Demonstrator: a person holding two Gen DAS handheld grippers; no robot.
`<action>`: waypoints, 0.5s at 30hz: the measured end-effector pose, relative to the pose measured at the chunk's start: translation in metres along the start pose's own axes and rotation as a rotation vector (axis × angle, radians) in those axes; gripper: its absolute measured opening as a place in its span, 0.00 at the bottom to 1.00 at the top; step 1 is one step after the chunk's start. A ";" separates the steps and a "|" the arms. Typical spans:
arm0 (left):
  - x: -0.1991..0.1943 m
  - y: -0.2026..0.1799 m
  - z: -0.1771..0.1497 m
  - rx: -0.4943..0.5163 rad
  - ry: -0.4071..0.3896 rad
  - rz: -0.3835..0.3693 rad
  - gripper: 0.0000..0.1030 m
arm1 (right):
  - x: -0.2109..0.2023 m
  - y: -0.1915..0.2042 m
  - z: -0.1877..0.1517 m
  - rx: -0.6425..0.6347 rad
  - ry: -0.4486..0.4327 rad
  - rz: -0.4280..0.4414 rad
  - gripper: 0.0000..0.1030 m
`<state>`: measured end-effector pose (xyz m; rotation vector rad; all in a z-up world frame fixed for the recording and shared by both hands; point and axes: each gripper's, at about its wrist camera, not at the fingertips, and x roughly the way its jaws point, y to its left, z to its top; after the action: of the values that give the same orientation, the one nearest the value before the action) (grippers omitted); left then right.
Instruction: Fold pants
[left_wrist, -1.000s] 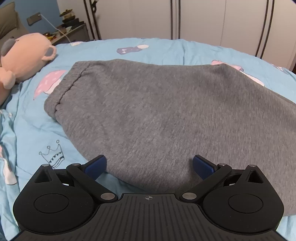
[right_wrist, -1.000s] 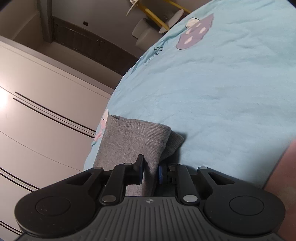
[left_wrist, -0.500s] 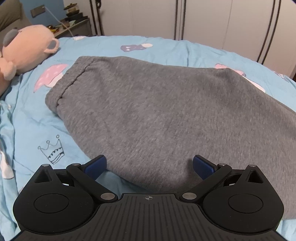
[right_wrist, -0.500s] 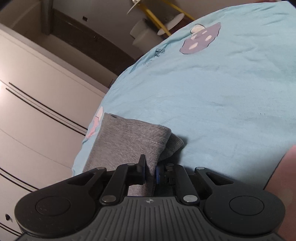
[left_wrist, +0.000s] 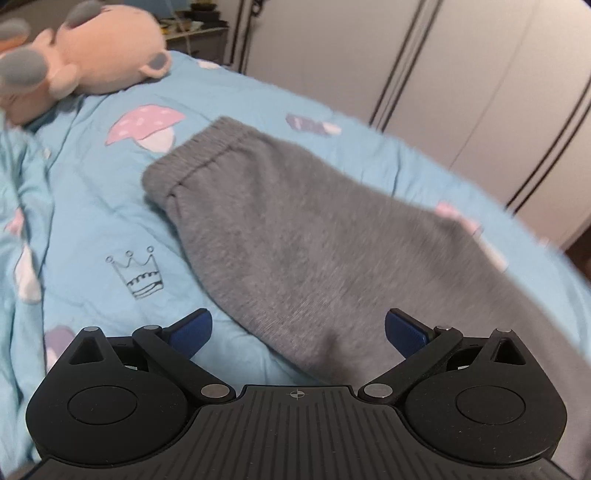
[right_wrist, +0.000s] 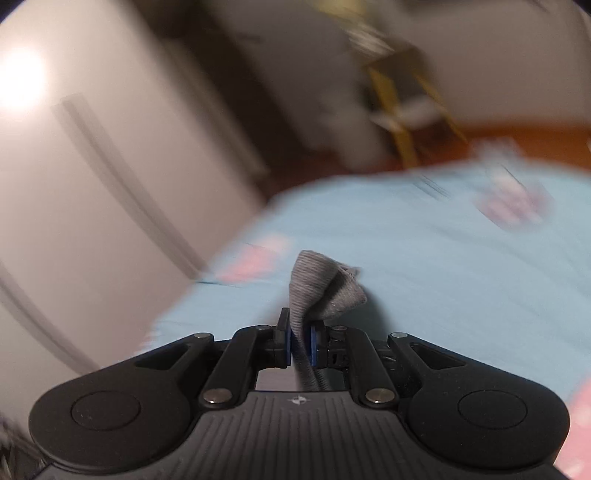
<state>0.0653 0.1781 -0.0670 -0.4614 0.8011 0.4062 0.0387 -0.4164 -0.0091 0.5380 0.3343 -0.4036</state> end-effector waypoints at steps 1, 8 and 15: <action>-0.008 0.003 -0.002 -0.014 -0.017 -0.017 1.00 | -0.006 0.039 -0.006 -0.104 -0.001 0.080 0.09; -0.015 0.007 -0.012 0.046 -0.037 0.008 1.00 | 0.005 0.208 -0.177 -0.612 0.391 0.493 0.10; 0.005 0.000 -0.014 0.077 -0.017 -0.007 1.00 | 0.001 0.228 -0.271 -0.862 0.549 0.467 0.22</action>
<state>0.0604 0.1711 -0.0787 -0.3888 0.7953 0.3713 0.0885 -0.0879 -0.1318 -0.1455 0.8341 0.3614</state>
